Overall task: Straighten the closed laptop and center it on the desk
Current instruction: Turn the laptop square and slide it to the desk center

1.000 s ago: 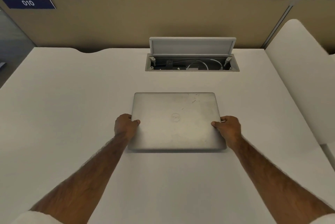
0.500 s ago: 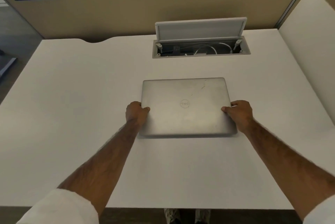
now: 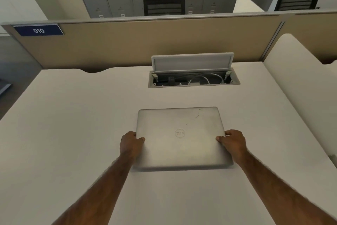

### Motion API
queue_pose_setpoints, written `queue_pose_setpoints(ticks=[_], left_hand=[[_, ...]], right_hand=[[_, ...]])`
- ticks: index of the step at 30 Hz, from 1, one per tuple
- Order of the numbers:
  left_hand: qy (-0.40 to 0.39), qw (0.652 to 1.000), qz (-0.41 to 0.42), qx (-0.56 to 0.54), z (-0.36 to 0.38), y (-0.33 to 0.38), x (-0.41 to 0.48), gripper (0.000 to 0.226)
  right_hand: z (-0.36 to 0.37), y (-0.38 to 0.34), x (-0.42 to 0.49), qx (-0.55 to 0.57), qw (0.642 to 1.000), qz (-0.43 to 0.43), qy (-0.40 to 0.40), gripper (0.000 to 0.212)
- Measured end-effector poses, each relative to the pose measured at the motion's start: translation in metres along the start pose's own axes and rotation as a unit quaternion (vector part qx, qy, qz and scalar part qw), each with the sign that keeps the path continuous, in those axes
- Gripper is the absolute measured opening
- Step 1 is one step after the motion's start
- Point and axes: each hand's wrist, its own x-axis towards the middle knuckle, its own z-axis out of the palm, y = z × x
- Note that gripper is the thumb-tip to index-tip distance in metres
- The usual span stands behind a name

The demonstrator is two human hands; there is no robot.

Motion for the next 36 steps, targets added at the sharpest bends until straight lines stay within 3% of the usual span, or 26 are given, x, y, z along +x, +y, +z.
queue_pose_setpoints(ticks=[25, 32, 36], left_hand=[[-0.012, 0.999, 0.004, 0.035, -0.006, 0.007, -0.011, 0.035], [-0.022, 0.993, 0.027, 0.11, 0.0, 0.009, -0.034, 0.039], [-0.056, 0.992, 0.023, 0.109, -0.006, 0.015, -0.039, 0.053]], right_hand=[[-0.002, 0.003, 0.006, -0.046, 0.999, -0.025, -0.012, 0.027], [0.003, 0.011, -0.007, -0.178, 0.981, -0.078, -0.017, 0.044], [0.004, 0.008, -0.019, -0.31, 0.946, -0.098, -0.003, 0.047]])
